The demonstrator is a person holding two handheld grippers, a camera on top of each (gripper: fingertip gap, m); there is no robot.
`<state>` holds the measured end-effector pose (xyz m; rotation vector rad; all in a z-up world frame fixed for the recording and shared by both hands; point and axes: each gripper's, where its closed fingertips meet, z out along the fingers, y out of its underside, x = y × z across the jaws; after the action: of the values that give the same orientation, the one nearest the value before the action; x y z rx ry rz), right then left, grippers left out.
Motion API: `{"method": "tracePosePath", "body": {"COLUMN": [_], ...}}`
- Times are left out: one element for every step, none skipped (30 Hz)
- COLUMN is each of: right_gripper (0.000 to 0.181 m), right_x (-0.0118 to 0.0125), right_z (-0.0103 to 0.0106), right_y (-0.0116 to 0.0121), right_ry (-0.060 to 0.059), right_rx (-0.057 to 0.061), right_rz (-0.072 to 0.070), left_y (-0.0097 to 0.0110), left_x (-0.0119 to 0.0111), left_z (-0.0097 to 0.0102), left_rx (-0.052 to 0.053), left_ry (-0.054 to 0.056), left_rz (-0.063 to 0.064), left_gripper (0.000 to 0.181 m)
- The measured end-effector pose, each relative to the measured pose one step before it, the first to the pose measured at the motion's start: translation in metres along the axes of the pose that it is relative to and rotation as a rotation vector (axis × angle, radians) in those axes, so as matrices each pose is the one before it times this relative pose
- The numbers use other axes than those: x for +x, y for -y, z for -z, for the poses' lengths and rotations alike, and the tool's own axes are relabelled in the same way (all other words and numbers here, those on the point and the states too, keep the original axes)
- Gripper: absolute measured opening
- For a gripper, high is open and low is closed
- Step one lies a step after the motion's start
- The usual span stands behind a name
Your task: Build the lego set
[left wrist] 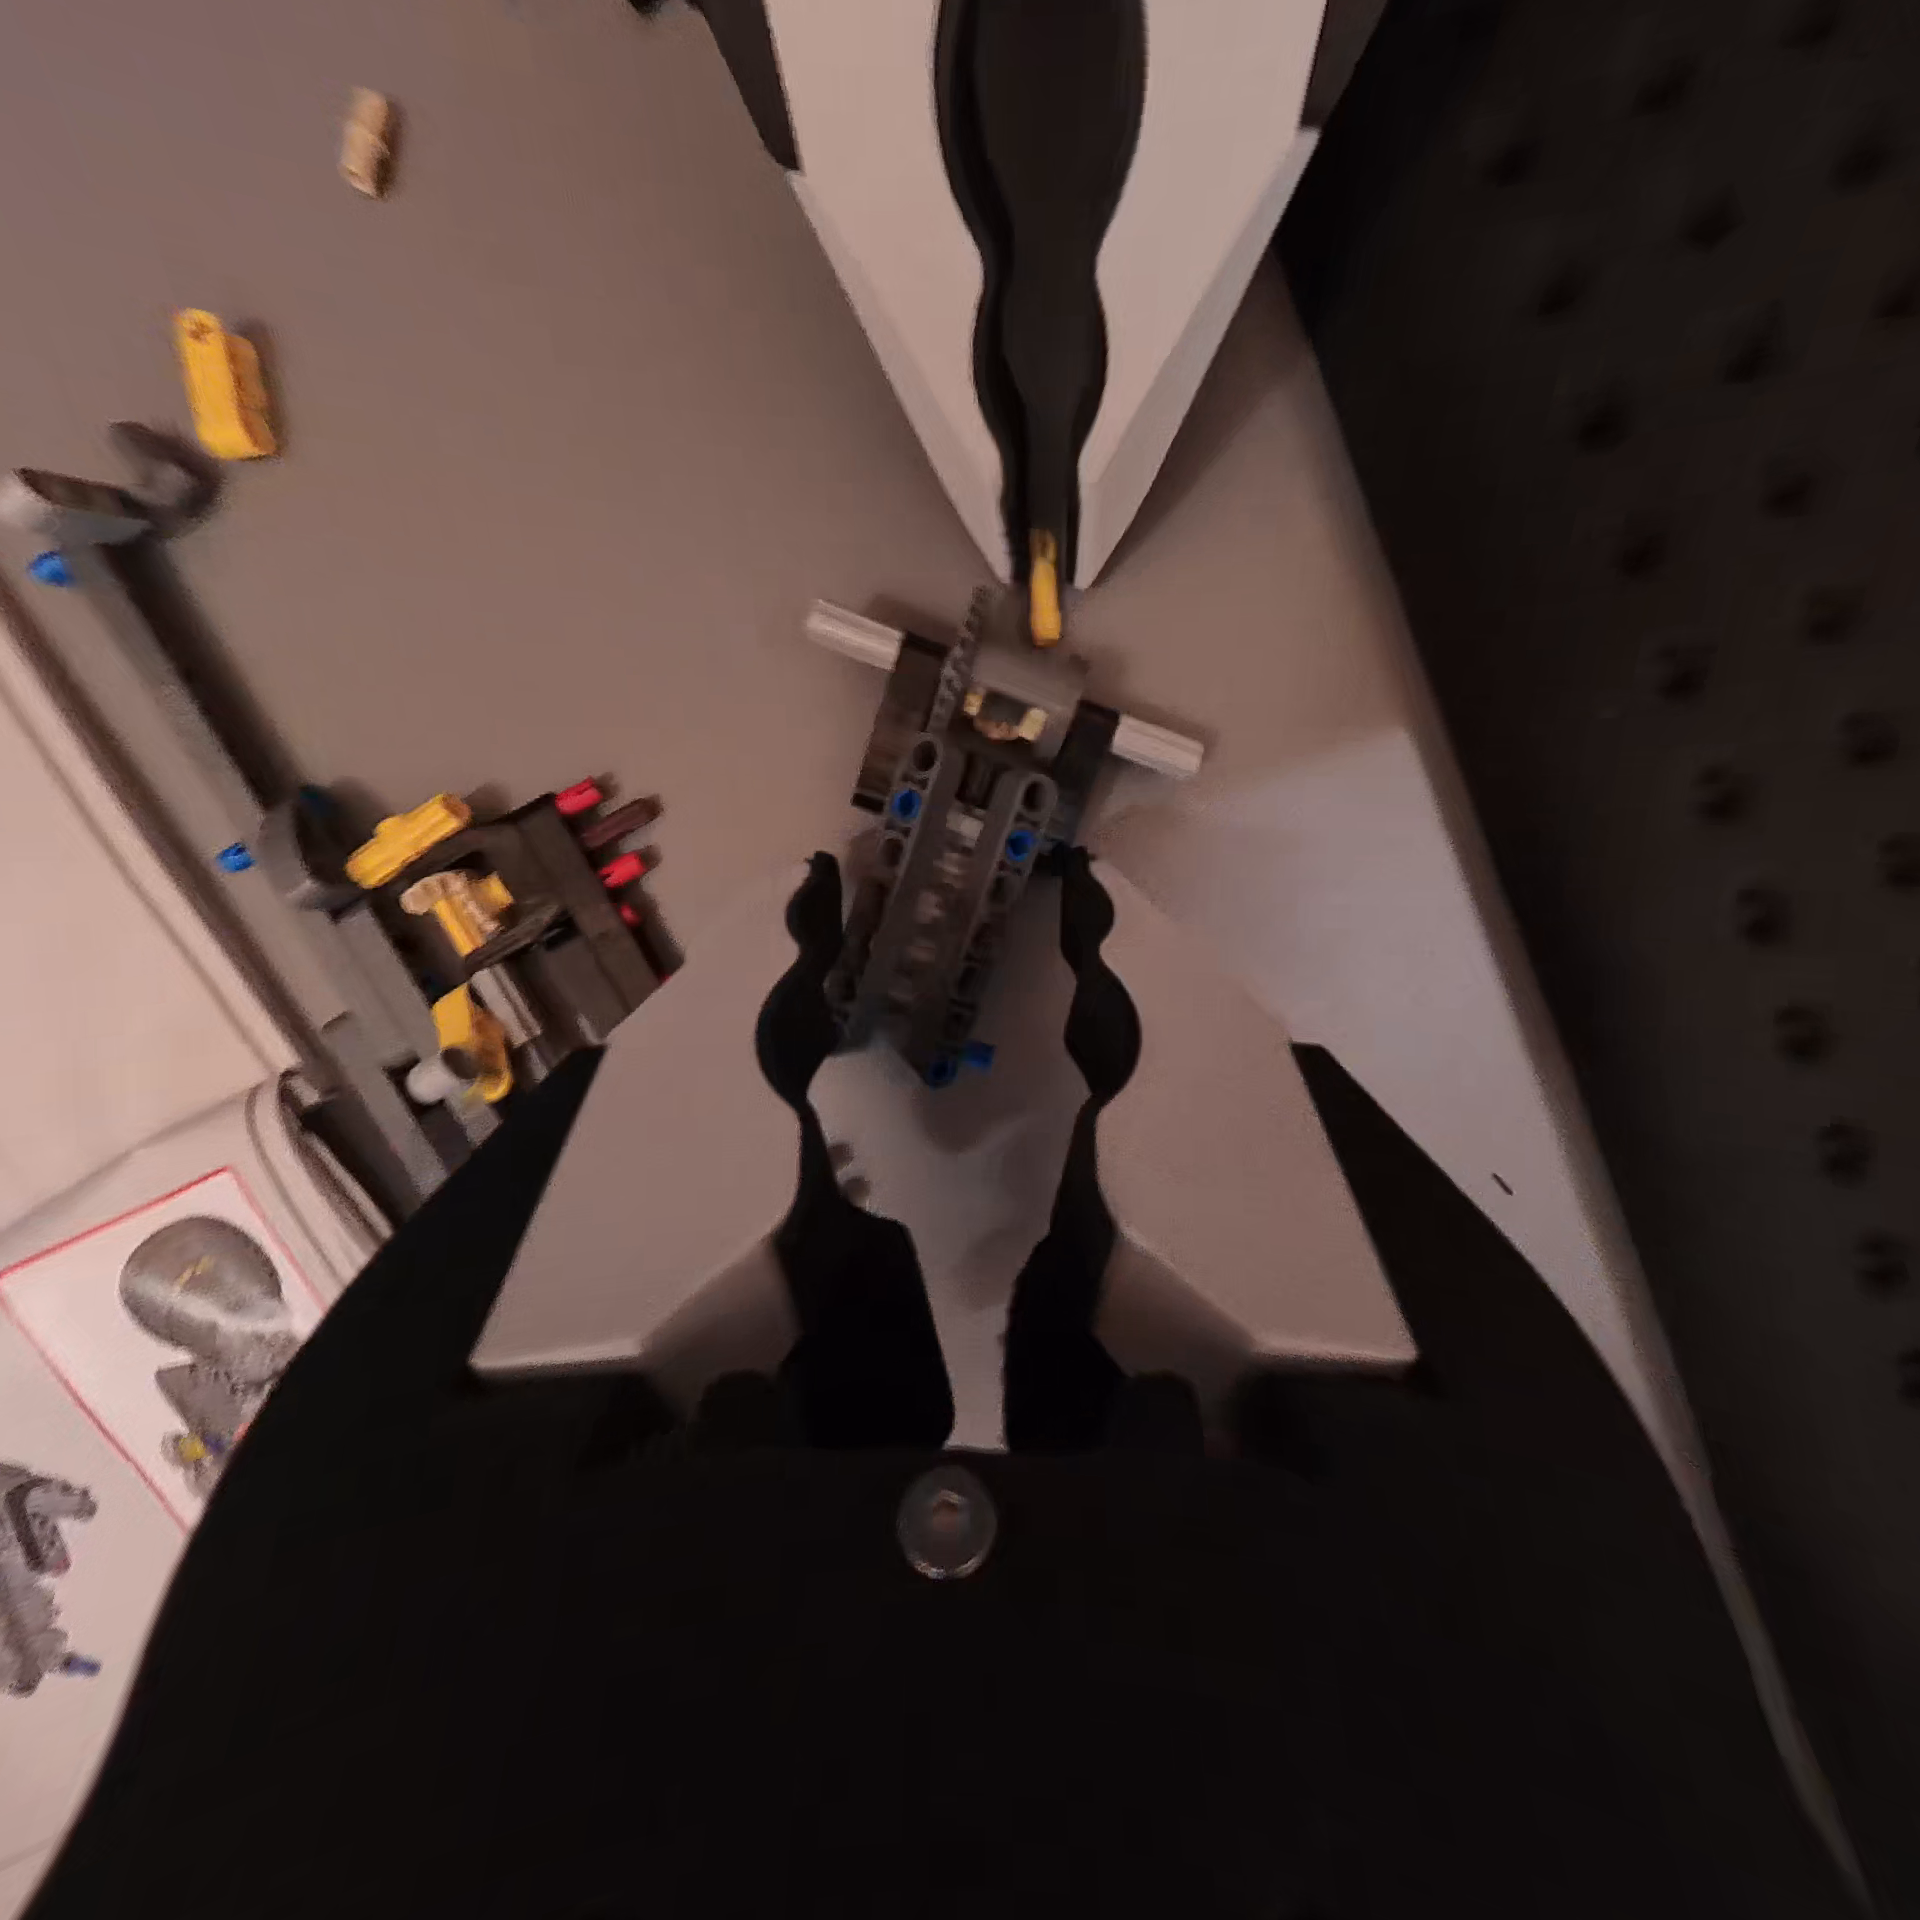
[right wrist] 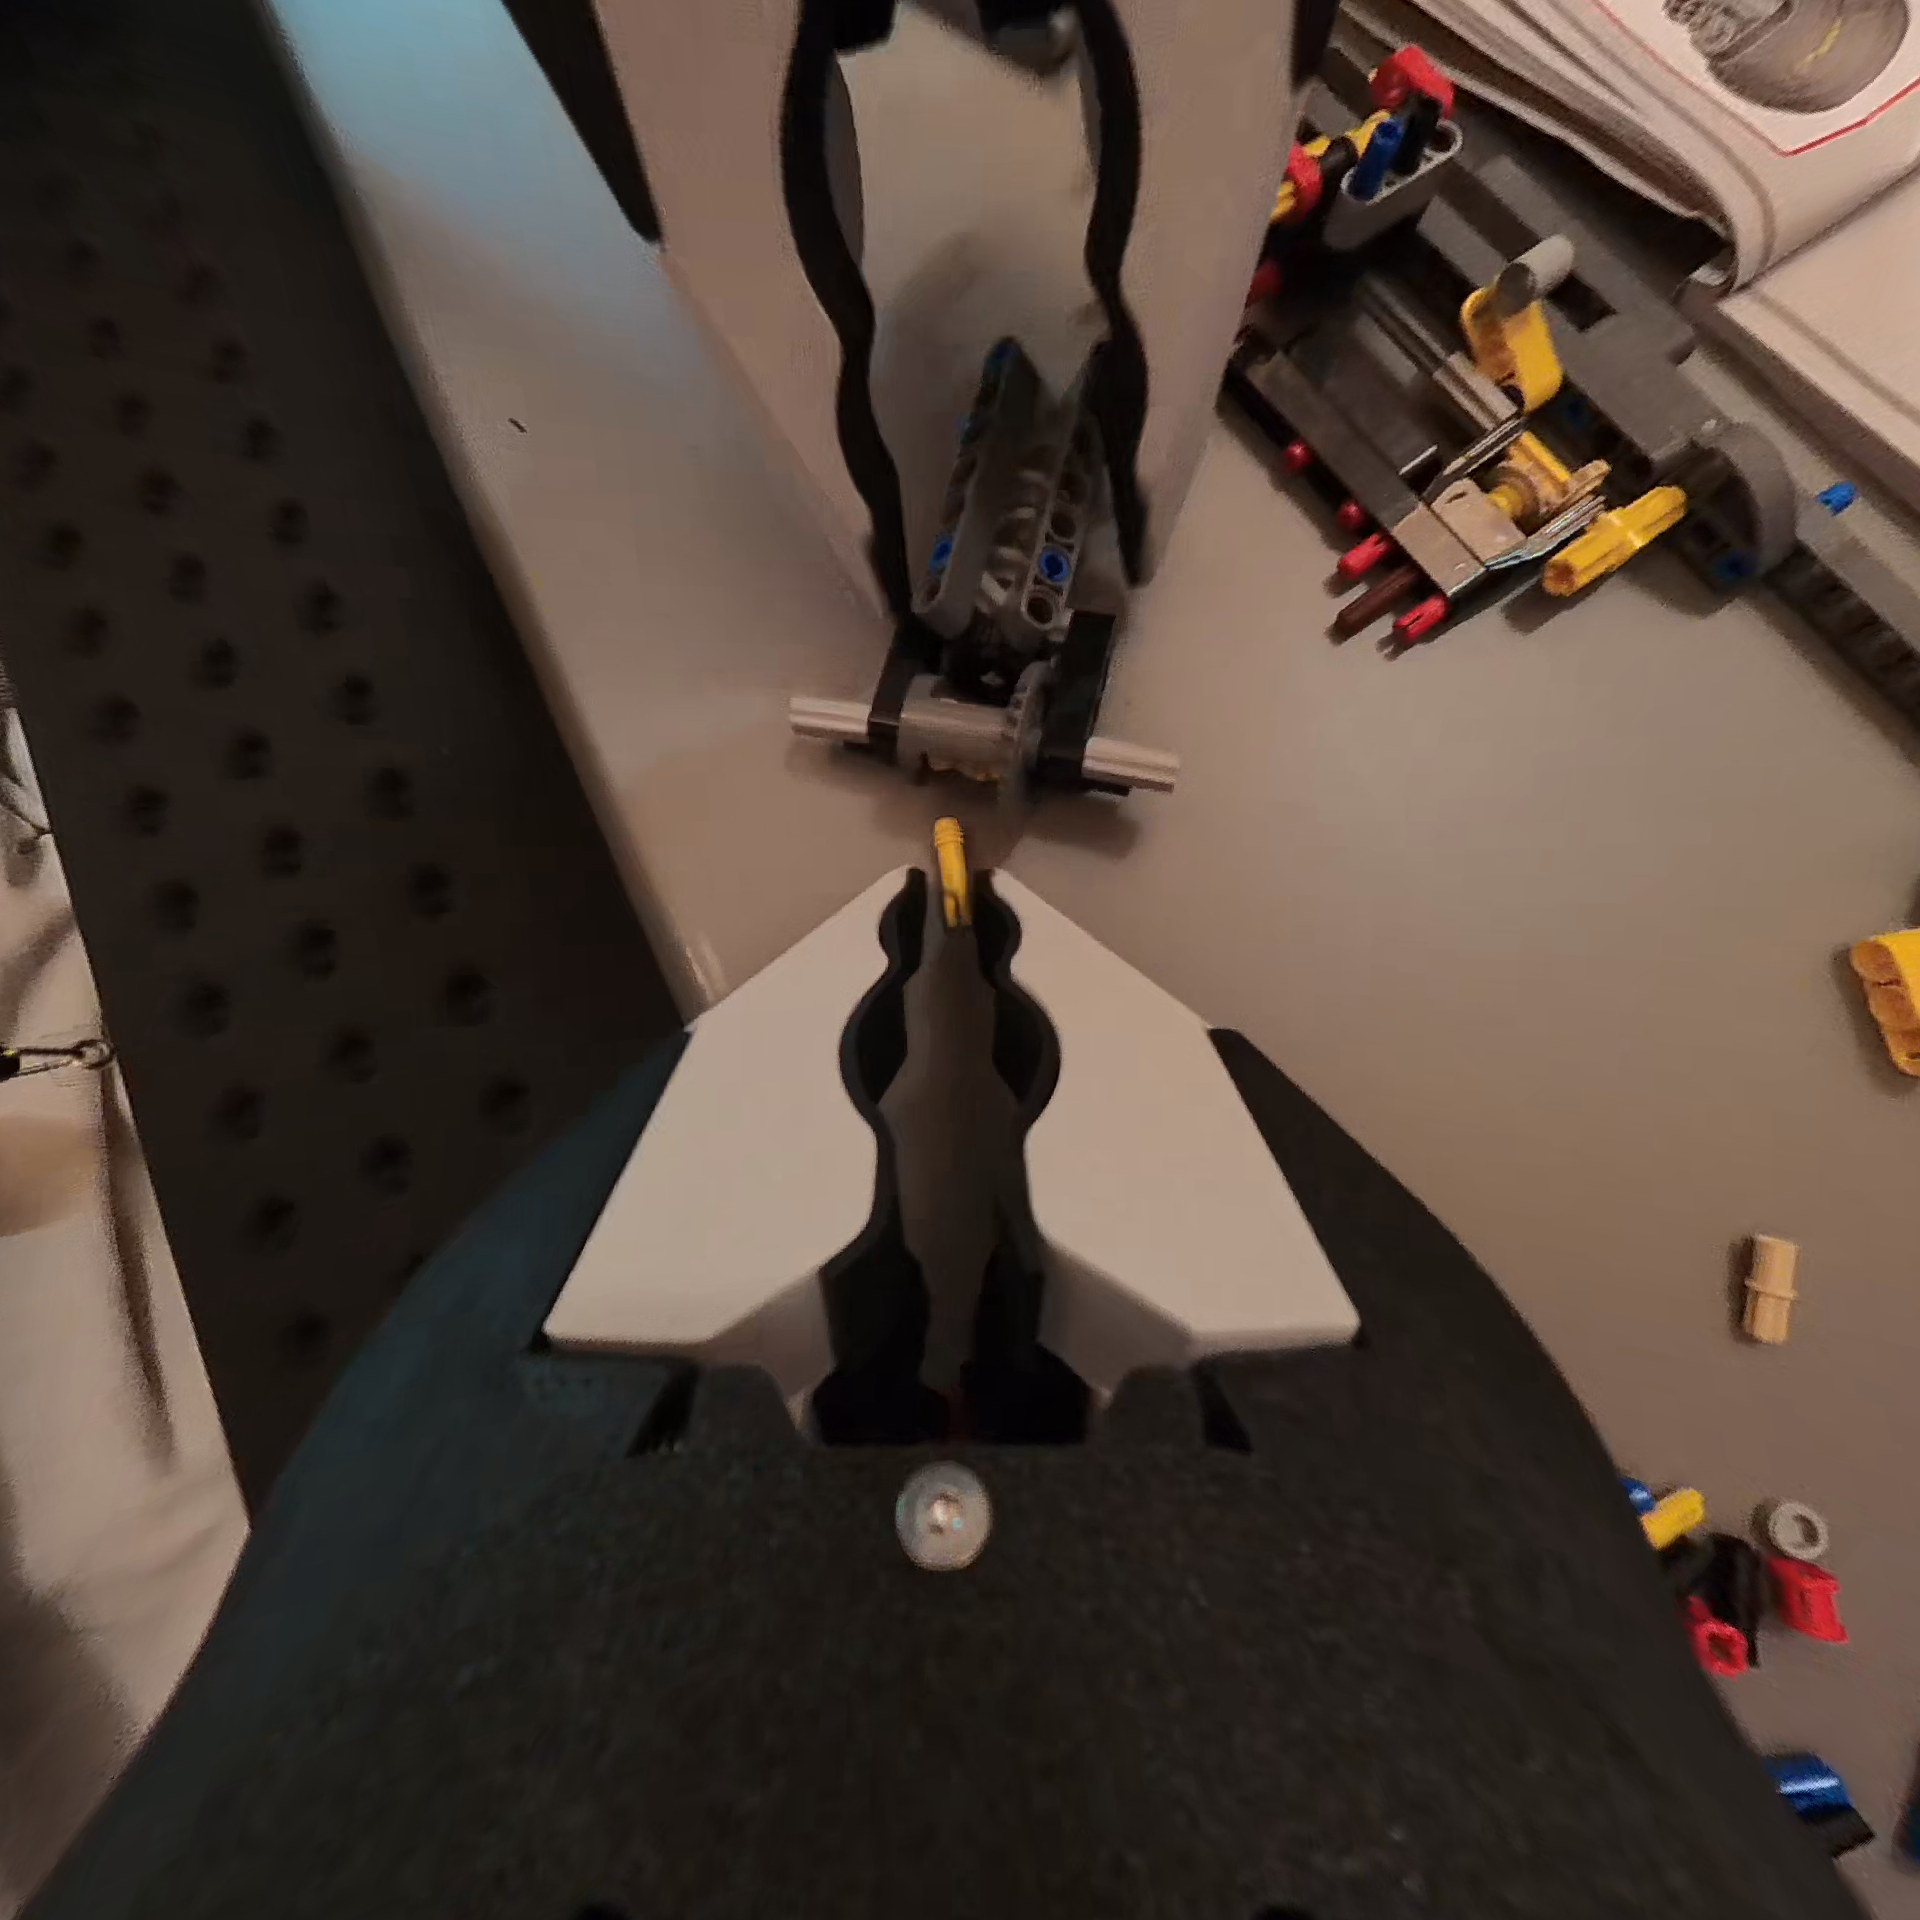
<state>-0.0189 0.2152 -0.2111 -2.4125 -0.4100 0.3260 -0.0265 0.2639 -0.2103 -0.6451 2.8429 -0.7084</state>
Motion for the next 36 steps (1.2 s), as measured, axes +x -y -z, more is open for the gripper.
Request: {"method": "tracePosePath", "body": {"right_gripper": [0.013, 0.014, 0.015, 0.014, 0.014, 0.014, 0.014, 0.013, 0.014, 0.015, 0.018, 0.019, 0.018, 0.016, 0.014, 0.013, 0.013, 0.013, 0.011, 0.011, 0.01, 0.009, 0.009, 0.008, 0.007, 0.007, 0.008, 0.008, 0.008, 0.009, 0.009, 0.009, 0.009, 0.011, 0.012, 0.013], "right_x": [0.0005, 0.00362, 0.00764, 0.01125, 0.01484, 0.0167, 0.01691, 0.01585, 0.013, 0.00859, 0.00195, 0.00199, 0.00366, 0.00123, -0.00012, 0.00072, 0.00048, -0.00133, -0.00136, -0.0007, -0.00133, -0.00161, -0.00067, 0.0002, -0.00002, 0.00021, 0.00212, 0.00125, 0.00062, 0.00124, 0.00081, 0.00019, -0.00041, -0.00113, 0.00022, 0.00076], "right_z": [0.00355, 0.00744, 0.01078, 0.0128, 0.01344, 0.01261, 0.01054, 0.00726, 0.00391, 0.00069, -0.00191, -0.0027, -0.00262, -0.00257, -0.00228, -0.00157, -0.00045, 0.00053, 0.00136, 0.00148, 0.00101, -0.00011, -0.00096, -0.00109, -0.00149, -0.00176, -0.00151, 0.0002, 0.00045, 0.0003, -0.00014, -0.00049, -0.00014, -0.00033, -0.00032, -0.00042], "right_y": [-0.00124, -0.00237, -0.00255, -0.00377, -0.00737, -0.00957, -0.00878, -0.00655, -0.00457, -0.00357, -0.0028, -0.00167, -0.00023, -0.00067, -0.00145, -0.00141, -0.00154, -0.00044, 0.00046, 0.0006, 0.00021, -0.00054, -0.00035, 0.00053, -0.00017, -0.00154, -0.00287, 0.00074, 0.00035, -0.00048, -0.00076, -0.00096, 0.00094, 0.00066, 0.00048, 0.00047], "right_ry": [-0.0032, -0.0167, -0.0326, -0.0411, -0.0495, -0.0528, -0.0545, -0.0518, -0.0406, -0.0241, 0.0043, -0.0094, -0.0301, -0.0162, -0.0044, -0.0059, -0.0004, 0.0132, 0.0127, 0.0046, 0.0049, 0.004, -0.0018, -0.0073, 0.0001, 0.005, -0.0006, 0.0096, 0.013, 0.0044, 0.0024, 0.0033, 0.0047, 0.0076, 0.0003, -0.0008], "right_rx": [0.0018, 0.007, 0.0235, 0.0279, 0.0116, -0.0003, 0.0041, 0.0105, 0.0105, 0.0015, -0.0092, -0.0128, -0.0058, -0.0099, -0.016, -0.0156, -0.0116, -0.0019, 0.0037, 0.0026, -0.0012, -0.0081, -0.0096, -0.0028, -0.0052, -0.014, -0.0191, 0.0073, 0.0028, -0.0004, -0.002, -0.0056, 0.0022, -0.0018, -0.0021, -0.0017], "right_rz": [0.0014, 0.0, -0.0057, -0.0164, -0.0247, -0.028, -0.0293, -0.0315, -0.0322, -0.0312, -0.0218, -0.0099, 0.0032, 0.0147, 0.0139, 0.008, 0.0058, 0.0027, 0.0004, 0.0025, 0.0088, 0.0135, 0.0169, 0.0124, 0.0061, -0.0017, -0.0092, -0.0175, -0.0154, -0.009, -0.002, -0.0006, -0.0008, -0.0011, -0.0035, -0.0037], "left_y": [0.00005, -0.00098, -0.00345, -0.00503, -0.0054, -0.0064, -0.00761, -0.00816, -0.00787, -0.00656, -0.00452, -0.00302, -0.00248, -0.00221, -0.00162, -0.00064, 0.00106, 0.0031, 0.00624, 0.00931, 0.01119, 0.01242, 0.01297, 0.01236, 0.01035, 0.00737, 0.0039, 0.00161, 0.00045, -0.00008, 0.00006, 0.00015, 0.00009, 0.00035, 0.00096, 0.00127], "left_x": [0.00053, 0.001, 0.00206, 0.00262, 0.00382, 0.00434, 0.00313, 0.00228, 0.00124, -0.00021, -0.00074, -0.00067, -0.00028, 0.00049, -0.00012, -0.00057, -0.00045, -0.00049, -0.0012, -0.00165, -0.00224, -0.00386, -0.00477, -0.00374, -0.00335, -0.00415, -0.0036, -0.00251, -0.00148, -0.00051, -0.00026, -0.00021, 0.00049, 0.00071, 0.00054, 0.00056], "left_z": [-0.00096, 0.00124, 0.00192, 0.00235, 0.00306, 0.00387, 0.00441, 0.0046, 0.00434, 0.00375, 0.00255, 0.00185, 0.00139, 0.00141, 0.00133, 0.0015, 0.00191, 0.00274, 0.00406, 0.00495, 0.00527, 0.00481, 0.0039, 0.00281, 0.00178, 0.00125, 0.00126, 0.00163, 0.0024, 0.00272, 0.00294, 0.00293, 0.00266, 0.00216, 0.00161, 0.0009], "left_rx": [-0.0057, -0.0018, -0.0043, -0.0036, 0.0025, 0.0032, 0.0029, 0.0025, 0.0027, 0.0026, 0.0053, 0.0043, 0.0015, -0.0004, -0.0013, 0.003, 0.012, 0.0234, 0.0429, 0.061, 0.0693, 0.0734, 0.0766, 0.0765, 0.0704, 0.0577, 0.0413, 0.0294, 0.0259, 0.0252, 0.0267, 0.0275, 0.0219, 0.0153, 0.0123, 0.0096], "left_ry": [0.0006, 0.0103, 0.0147, 0.0196, 0.0188, 0.018, 0.0227, 0.0221, 0.0227, 0.0263, 0.0245, 0.0195, 0.0124, 0.004, 0.004, 0.0056, 0.0031, -0.0012, -0.0048, -0.0104, -0.0116, -0.0029, 0.0047, -0.0005, -0.0034, 0.0024, 0.0024, 0.0007, -0.0006, -0.0038, -0.0042, -0.0048, -0.0097, -0.012, -0.0098, -0.0073], "left_rz": [0.0066, 0.0145, 0.0186, 0.0239, 0.0282, 0.0334, 0.0372, 0.0369, 0.0351, 0.0304, 0.0241, 0.0174, 0.0135, 0.0133, 0.0158, 0.0146, 0.011, 0.0108, 0.0152, 0.0215, 0.0238, 0.0211, 0.0164, 0.0142, 0.0165, 0.0201, 0.0217, 0.0208, 0.0192, 0.0182, 0.0177, 0.0181, 0.0191, 0.0186, 0.0135, 0.0061], "left_gripper": [0.039, 0.038, 0.037, 0.037, 0.037, 0.036, 0.033, 0.028, 0.028, 0.028, 0.028, 0.028, 0.028, 0.028, 0.028, 0.028, 0.031, 0.038, 0.043, 0.045, 0.046, 0.046, 0.046, 0.046, 0.045, 0.043, 0.043, 0.043, 0.043, 0.042, 0.041, 0.04, 0.039, 0.039, 0.039, 0.039]}}
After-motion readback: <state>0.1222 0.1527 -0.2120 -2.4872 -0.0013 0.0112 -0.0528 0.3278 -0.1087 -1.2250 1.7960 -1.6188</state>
